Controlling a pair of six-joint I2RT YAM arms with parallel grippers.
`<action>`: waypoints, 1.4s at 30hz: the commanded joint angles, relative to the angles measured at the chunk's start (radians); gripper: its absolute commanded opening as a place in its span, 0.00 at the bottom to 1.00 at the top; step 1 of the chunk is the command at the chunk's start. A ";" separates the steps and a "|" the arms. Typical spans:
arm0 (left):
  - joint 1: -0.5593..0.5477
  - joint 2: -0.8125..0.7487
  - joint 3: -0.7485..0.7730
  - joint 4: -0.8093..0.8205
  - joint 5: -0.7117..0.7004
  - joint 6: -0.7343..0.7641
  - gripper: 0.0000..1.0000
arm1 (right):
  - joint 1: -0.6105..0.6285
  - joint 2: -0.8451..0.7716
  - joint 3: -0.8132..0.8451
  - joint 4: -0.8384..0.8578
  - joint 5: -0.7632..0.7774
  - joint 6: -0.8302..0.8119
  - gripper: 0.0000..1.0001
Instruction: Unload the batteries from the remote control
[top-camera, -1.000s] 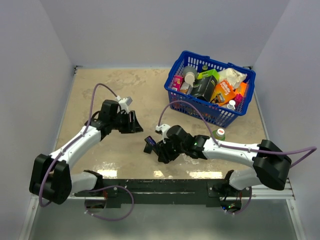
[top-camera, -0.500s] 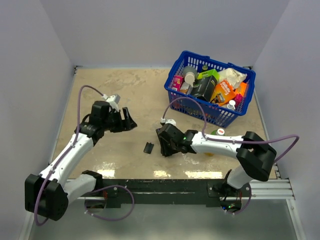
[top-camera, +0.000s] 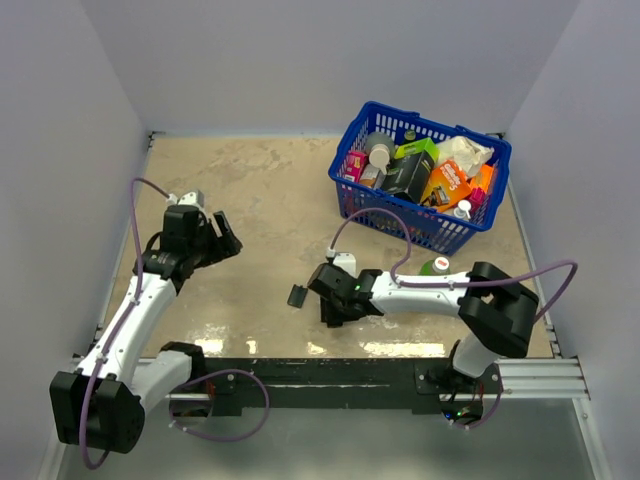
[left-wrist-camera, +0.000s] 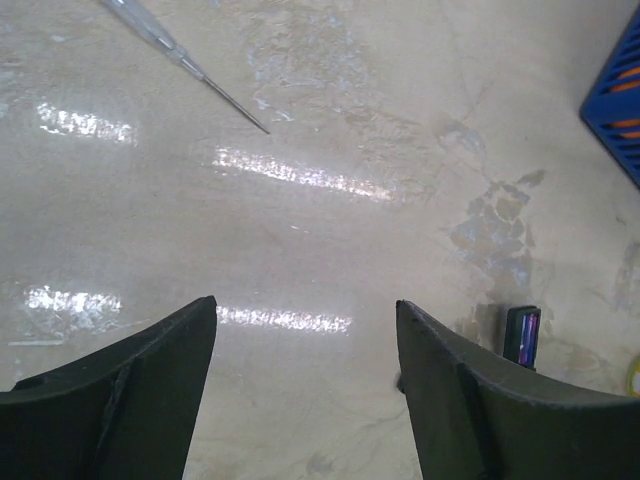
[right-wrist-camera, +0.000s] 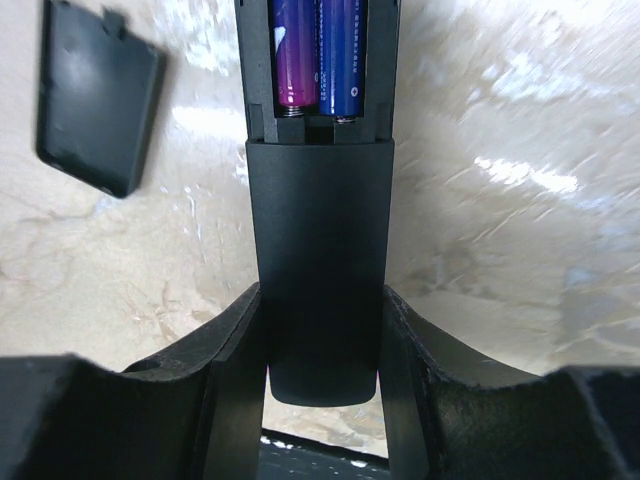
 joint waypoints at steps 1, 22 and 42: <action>0.008 -0.004 -0.009 -0.023 -0.095 -0.030 0.75 | 0.040 0.047 0.059 -0.032 0.036 0.102 0.18; 0.010 0.003 0.008 -0.070 -0.227 -0.076 0.75 | 0.091 0.034 0.106 -0.116 0.073 0.224 0.60; 0.054 0.473 0.305 -0.055 -0.352 -0.369 0.61 | 0.089 -0.477 -0.041 0.016 0.166 -0.121 0.59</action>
